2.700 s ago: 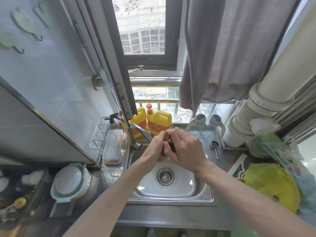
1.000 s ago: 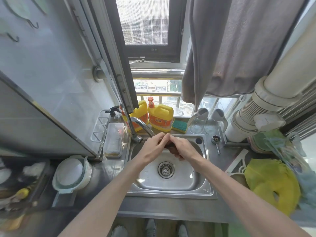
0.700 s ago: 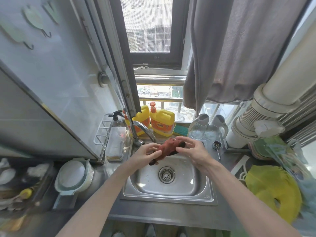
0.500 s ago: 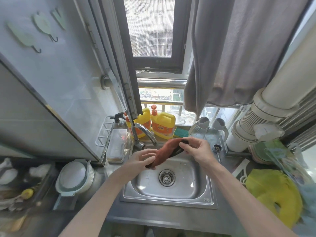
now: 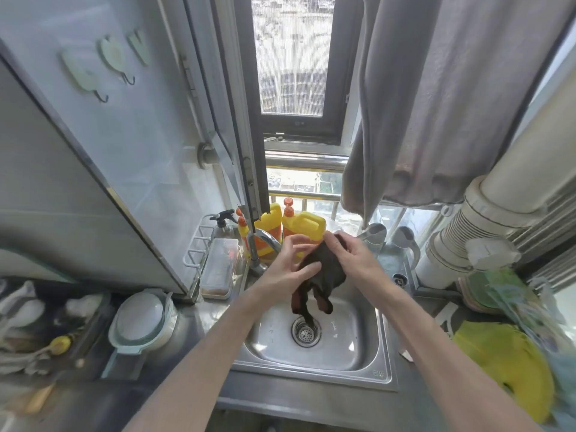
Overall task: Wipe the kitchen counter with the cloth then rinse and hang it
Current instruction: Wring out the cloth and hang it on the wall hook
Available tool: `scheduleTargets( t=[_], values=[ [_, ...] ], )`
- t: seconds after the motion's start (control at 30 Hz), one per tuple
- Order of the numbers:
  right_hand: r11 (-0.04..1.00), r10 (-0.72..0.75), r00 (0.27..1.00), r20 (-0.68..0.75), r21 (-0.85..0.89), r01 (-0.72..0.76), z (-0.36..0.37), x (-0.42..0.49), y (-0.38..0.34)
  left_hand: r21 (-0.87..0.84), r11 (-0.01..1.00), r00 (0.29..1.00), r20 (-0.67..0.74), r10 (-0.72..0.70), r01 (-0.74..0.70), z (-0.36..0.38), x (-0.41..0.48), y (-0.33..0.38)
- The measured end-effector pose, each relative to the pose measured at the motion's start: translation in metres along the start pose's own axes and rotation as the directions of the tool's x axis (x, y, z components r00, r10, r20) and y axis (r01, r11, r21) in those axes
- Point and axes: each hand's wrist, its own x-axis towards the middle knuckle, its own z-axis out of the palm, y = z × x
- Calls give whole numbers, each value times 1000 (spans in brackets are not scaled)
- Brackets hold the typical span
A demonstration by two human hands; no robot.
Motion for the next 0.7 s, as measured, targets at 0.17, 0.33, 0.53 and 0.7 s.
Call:
scheduleTargets(
  t=[0.17,0.33,0.53,0.7],
  values=[
    [971,-186,973,-136,-176,161,-10,8,-2,331,938,961,-209,180,-104,-1,13,18],
    [952,-148,989,7,-268,145,-36,7,-18,521,837,937,-180,300,-168,-18,7,25],
    [893,-54,985,162,-434,120,-74,9,-5,679,727,815,-362,452,-102,-42,-16,25],
    [861,-148,987,58,-483,158,-52,10,41,607,794,965,-192,178,-26,-57,-24,-6]
  ],
)
